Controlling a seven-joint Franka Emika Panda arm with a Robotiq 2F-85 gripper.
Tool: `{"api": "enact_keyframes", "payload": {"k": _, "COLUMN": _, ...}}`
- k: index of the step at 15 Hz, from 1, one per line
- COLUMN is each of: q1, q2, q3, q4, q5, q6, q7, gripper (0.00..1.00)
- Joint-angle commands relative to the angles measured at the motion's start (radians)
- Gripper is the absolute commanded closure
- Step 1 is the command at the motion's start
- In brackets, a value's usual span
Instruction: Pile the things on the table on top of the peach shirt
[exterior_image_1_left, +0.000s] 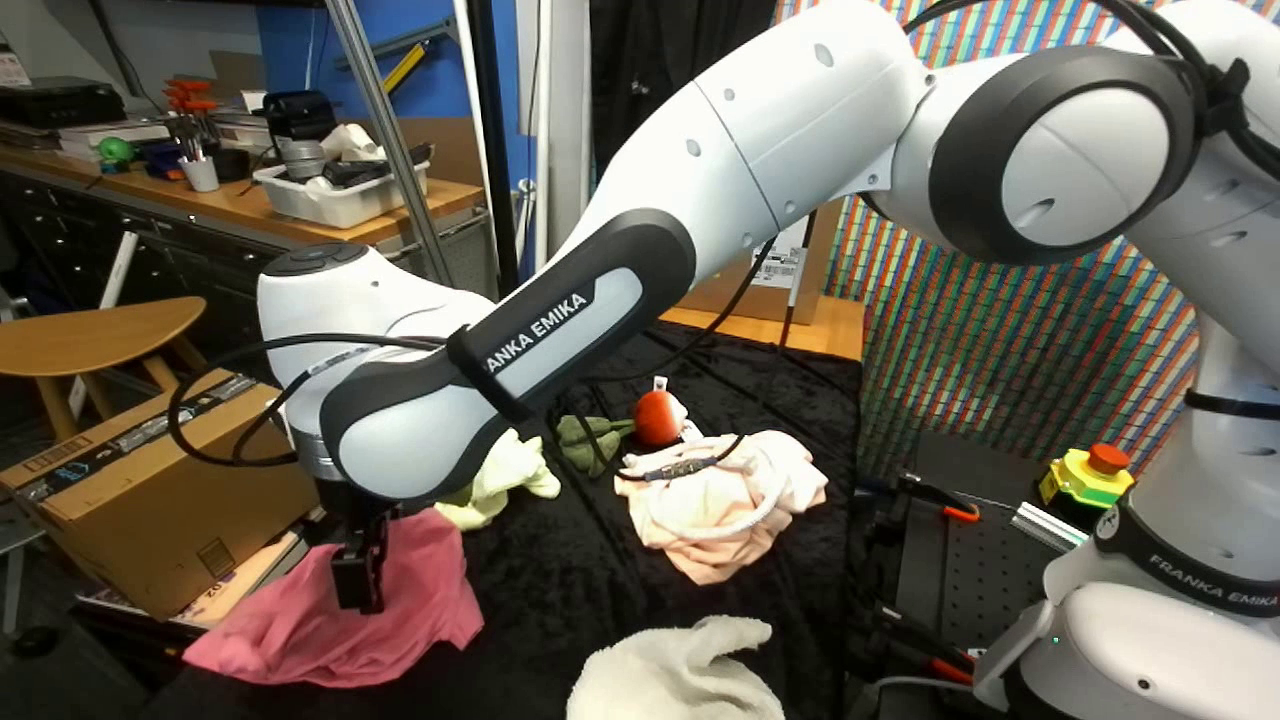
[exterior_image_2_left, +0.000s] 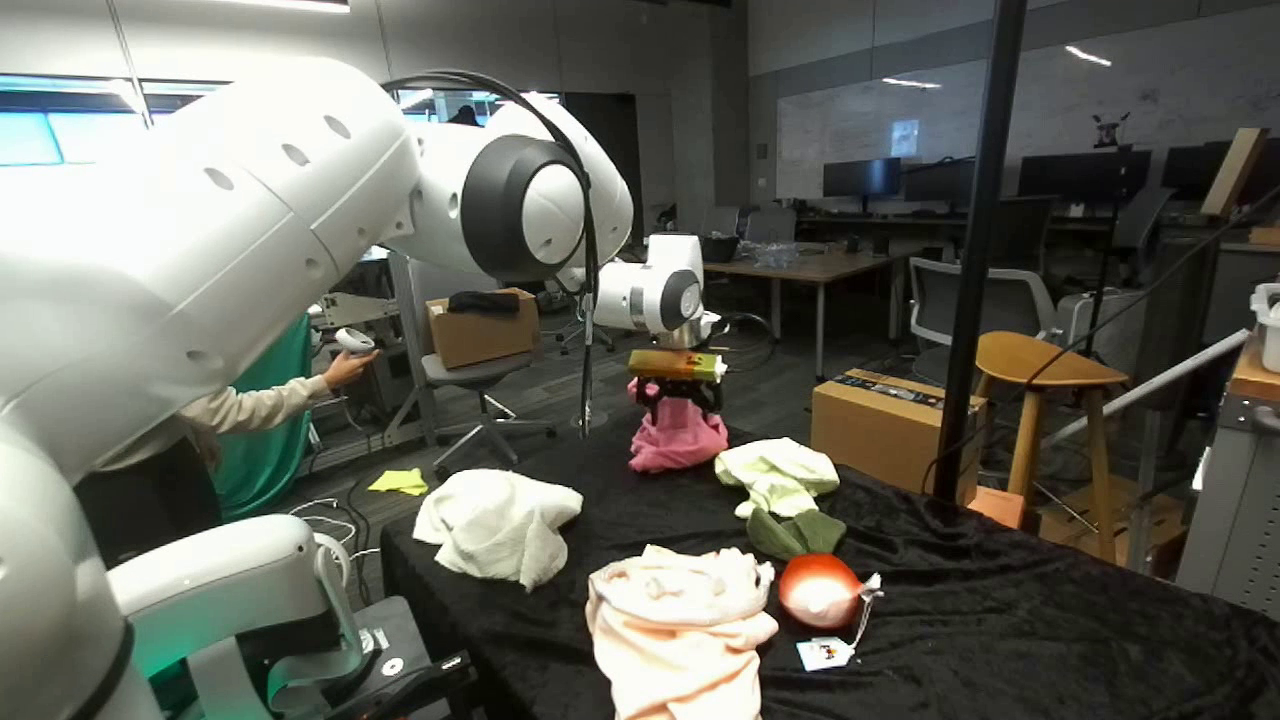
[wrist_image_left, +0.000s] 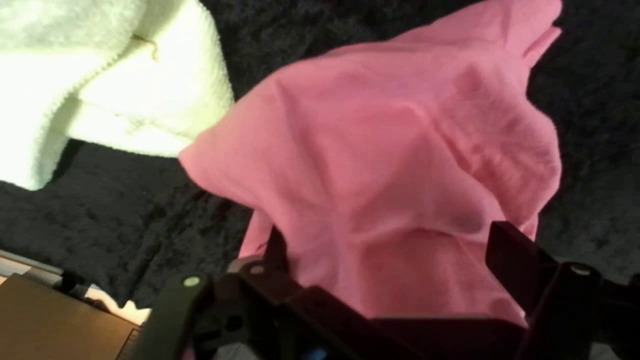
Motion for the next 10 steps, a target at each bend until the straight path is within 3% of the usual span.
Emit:
{"api": "enact_keyframes", "payload": {"k": 1, "q1": -0.033, "q2": 0.023, "q3": 0.04, "q4": 0.04, "q5": 0.059, "q6": -0.057, "q7": -0.079, "gripper": 0.0}}
{"api": "enact_keyframes", "payload": {"k": 10, "q1": -0.013, "q2": 0.034, "q3": -0.021, "q4": 0.035, "q5": 0.031, "q6": -0.009, "q7": -0.041, "gripper": 0.0}}
